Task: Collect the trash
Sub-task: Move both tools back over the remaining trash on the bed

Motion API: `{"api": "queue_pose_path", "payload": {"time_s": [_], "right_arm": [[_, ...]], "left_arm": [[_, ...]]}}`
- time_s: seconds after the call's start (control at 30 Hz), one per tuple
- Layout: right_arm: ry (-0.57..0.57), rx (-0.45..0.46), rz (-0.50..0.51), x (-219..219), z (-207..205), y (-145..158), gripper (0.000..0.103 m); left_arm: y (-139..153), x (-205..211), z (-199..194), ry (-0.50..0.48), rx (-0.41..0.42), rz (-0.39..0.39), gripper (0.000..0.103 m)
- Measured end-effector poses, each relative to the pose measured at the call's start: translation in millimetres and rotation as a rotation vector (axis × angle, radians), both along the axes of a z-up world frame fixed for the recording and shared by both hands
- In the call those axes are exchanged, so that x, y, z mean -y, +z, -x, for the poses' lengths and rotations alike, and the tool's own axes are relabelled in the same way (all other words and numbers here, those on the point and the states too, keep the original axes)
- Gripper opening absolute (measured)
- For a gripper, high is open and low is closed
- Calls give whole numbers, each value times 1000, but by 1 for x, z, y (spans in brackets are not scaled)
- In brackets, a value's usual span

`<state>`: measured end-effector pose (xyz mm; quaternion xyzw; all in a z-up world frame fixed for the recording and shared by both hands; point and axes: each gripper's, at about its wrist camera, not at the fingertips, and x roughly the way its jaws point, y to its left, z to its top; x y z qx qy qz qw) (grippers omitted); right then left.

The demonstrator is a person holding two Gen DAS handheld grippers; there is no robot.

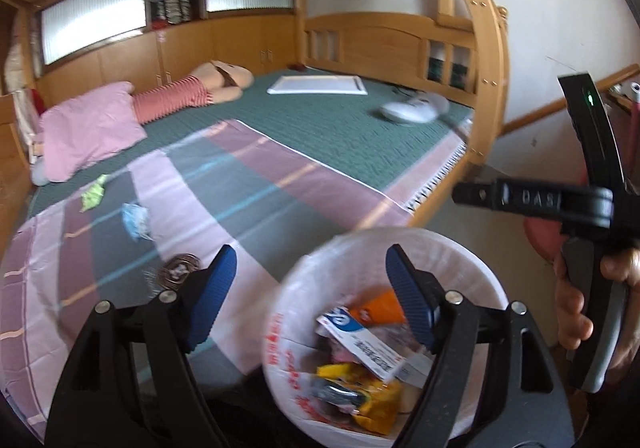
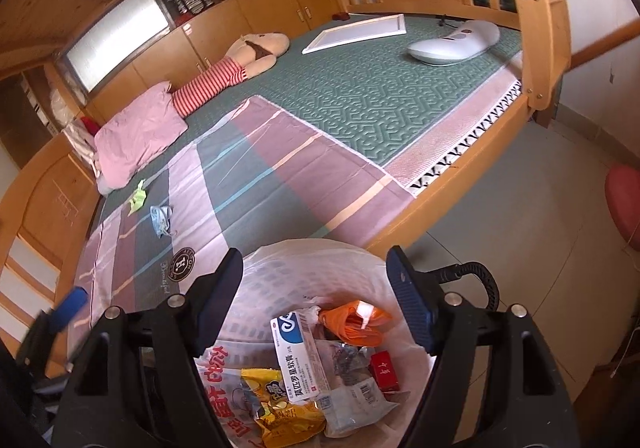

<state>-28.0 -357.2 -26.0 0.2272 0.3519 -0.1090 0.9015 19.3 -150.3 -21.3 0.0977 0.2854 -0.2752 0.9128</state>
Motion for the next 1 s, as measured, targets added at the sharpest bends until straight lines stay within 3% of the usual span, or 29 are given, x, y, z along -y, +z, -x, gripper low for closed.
{"api": "queue_pose_path", "payload": {"time_s": [0.23, 0.37, 0.5, 0.57, 0.7, 0.8, 0.9, 0.93, 0.97, 1.0], "right_arm": [[127, -29, 4, -39, -61, 10, 76], [302, -57, -1, -92, -132, 20, 80], [452, -91, 84, -159, -215, 16, 82], [517, -125, 115, -200, -267, 0, 82], [579, -184, 133, -268, -360, -45, 82], [589, -250, 155, -306, -413, -85, 82], [542, -338, 206, -329, -457, -130, 82], [538, -358, 218, -332, -465, -140, 82], [536, -378, 233, -336, -472, -151, 77], [542, -387, 239, -339, -476, -158, 65]], "left_arm": [[2, -40, -38, 91, -7, 5, 80], [2, -109, -90, 268, -44, 30, 80], [-14, -203, -150, 511, -121, 39, 81], [-28, -250, -176, 616, -150, 3, 81], [-59, -320, -205, 713, -207, -28, 85], [-87, -366, -207, 777, -242, 27, 86], [-112, -404, -214, 872, -396, 90, 86], [-113, -418, -214, 862, -425, 183, 86], [-112, -422, -208, 864, -430, 216, 86], [-111, -428, -206, 879, -433, 225, 86]]}}
